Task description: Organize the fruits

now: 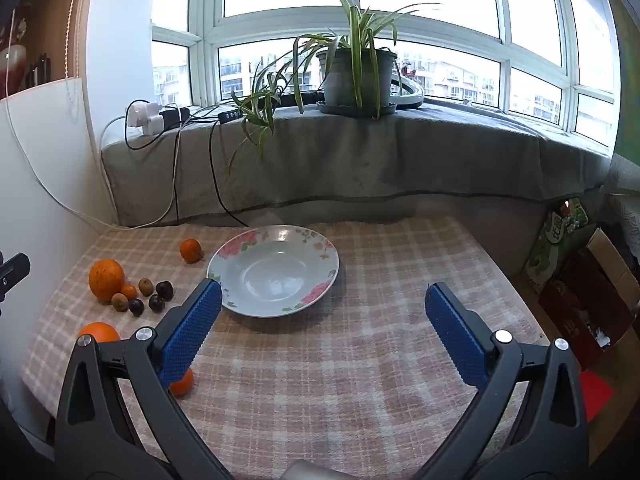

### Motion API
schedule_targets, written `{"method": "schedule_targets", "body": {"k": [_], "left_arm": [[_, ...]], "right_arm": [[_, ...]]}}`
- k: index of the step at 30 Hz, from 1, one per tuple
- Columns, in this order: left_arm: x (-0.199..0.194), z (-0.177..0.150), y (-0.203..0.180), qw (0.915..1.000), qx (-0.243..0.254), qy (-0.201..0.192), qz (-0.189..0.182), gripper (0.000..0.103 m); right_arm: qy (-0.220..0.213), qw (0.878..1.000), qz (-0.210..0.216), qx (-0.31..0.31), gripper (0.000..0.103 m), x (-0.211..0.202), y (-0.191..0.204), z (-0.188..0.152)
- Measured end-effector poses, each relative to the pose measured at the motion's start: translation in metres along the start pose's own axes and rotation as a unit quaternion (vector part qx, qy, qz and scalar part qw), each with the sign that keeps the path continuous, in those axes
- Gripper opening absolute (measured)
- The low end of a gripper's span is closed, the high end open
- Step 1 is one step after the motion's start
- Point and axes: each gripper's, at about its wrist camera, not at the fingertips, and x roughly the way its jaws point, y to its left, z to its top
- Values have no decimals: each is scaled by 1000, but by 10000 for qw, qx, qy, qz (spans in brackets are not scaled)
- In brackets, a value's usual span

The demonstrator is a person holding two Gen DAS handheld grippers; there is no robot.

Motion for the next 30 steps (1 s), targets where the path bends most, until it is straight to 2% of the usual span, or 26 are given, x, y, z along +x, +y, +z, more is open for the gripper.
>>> {"method": "schedule_targets", "body": {"k": [30], "left_arm": [[0, 0, 0, 10000, -4, 3, -9, 102]], "right_arm": [[9, 10000, 29, -34, 103, 6, 5, -6]]}}
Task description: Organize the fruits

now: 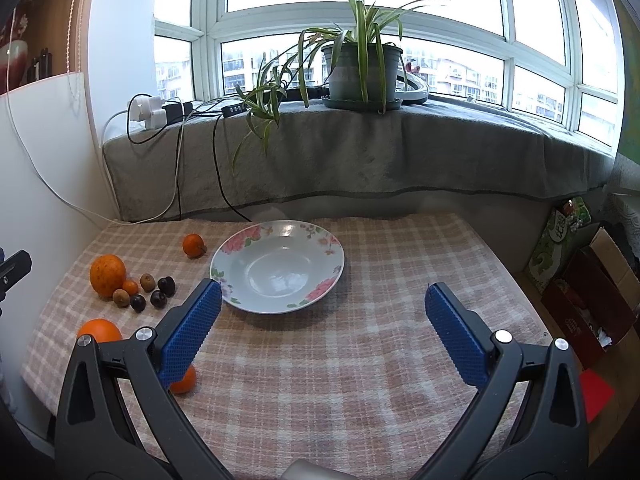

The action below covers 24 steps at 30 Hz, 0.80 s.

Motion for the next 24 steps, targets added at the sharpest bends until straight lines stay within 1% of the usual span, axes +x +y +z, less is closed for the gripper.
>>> {"method": "schedule_targets", "body": {"k": [11, 13, 14, 16, 21, 22, 23, 24], "left_arm": [[1, -3, 3, 10000, -43, 11, -29, 102], [2, -3, 4, 10000, -41, 22, -50, 102], [3, -3, 4, 10000, -32, 33, -54, 102], [3, -4, 5, 10000, -18, 55, -65, 102], [10, -9, 11, 9999, 54, 130, -82, 102], [11, -11, 13, 9998, 11, 161, -120, 102], [12, -12, 14, 9998, -6, 114, -147, 102], [13, -14, 16, 9997, -65, 177, -185, 102]], "right_arm": [[39, 9999, -21, -143, 103, 4, 4, -3], [106, 9990, -155, -415, 103, 6, 4, -4], [121, 9989, -148, -420, 103, 7, 5, -4], [27, 9981, -217, -583, 103, 8, 6, -4], [-282, 9987, 25, -428, 103, 12, 13, -5], [-276, 9986, 77, -439, 103, 13, 15, -4], [-277, 9986, 163, -409, 103, 14, 16, -4], [-158, 9988, 240, -399, 103, 17, 18, -4]]}}
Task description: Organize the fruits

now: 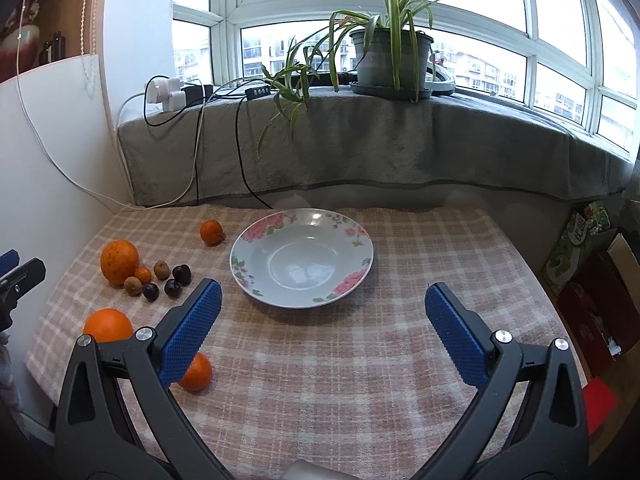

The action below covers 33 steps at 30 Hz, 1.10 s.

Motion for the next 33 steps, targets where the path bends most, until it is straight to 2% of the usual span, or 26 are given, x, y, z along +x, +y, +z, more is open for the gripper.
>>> {"method": "schedule_targets", "body": {"k": [1, 6, 10, 14, 17, 21, 23, 26, 33], "left_arm": [[2, -2, 3, 10000, -9, -33, 0, 102], [10, -13, 18, 9992, -150, 365, -22, 102], [14, -27, 27, 9942, -530, 794, -497, 96], [21, -42, 32, 9894, -726, 1065, -672, 91], [24, -51, 32, 9864, -830, 1191, -769, 84], [28, -58, 33, 9841, -779, 1400, -765, 80], [32, -62, 37, 9824, -721, 1564, -722, 73], [36, -66, 37, 9796, -788, 1665, -800, 73], [43, -71, 33, 9756, -859, 1751, -1009, 73]], "right_arm": [[64, 10000, 62, -29, 103, 3, 2, 0], [559, 9971, 508, -131, 103, 18, 14, -1], [811, 9911, 1038, -214, 103, 31, 29, -1], [1151, 9800, 1576, -385, 103, 48, 51, -4], [1405, 9694, 1956, -487, 103, 58, 69, -6], [1868, 9477, 2554, -415, 103, 72, 87, -10], [2067, 9382, 2755, -352, 102, 80, 97, -12], [2347, 9251, 2966, -351, 97, 89, 111, -17], [2782, 9015, 3292, -400, 94, 101, 135, -24]]}}
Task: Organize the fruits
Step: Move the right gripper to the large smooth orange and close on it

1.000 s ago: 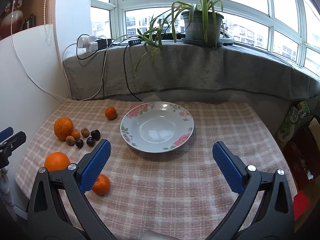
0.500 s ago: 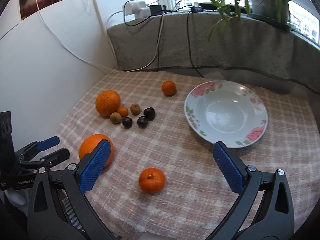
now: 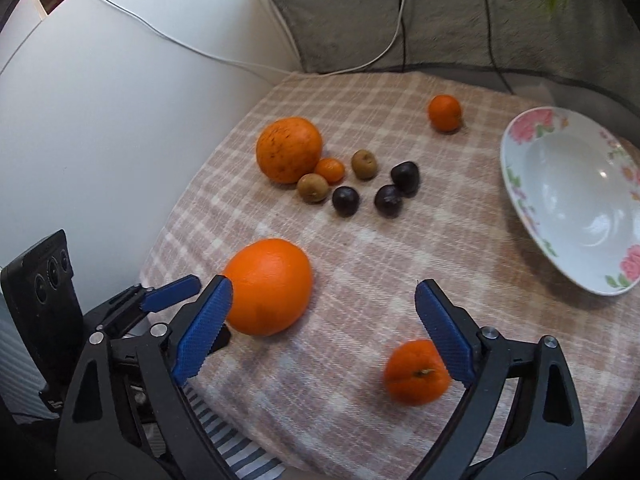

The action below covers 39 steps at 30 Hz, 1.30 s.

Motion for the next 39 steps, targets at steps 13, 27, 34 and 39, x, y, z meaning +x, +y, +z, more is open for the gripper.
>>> {"method": "schedule_targets", "body": {"k": [13, 27, 34, 39], "left_arm": [[16, 0, 3, 9995, -65, 200, -226, 66], [30, -4, 11, 9962, -349, 366, -703, 57], [30, -2, 6, 9962, -314, 331, -743, 55], [30, 1, 3, 9966, -271, 317, -705, 55]], "right_arm": [[516, 9982, 290, 67, 89, 39, 13, 6], [832, 9924, 854, 308, 75, 57, 17, 7], [892, 9895, 1065, 408, 68, 59, 16, 8], [802, 9904, 1058, 390, 67, 55, 17, 7]]}}
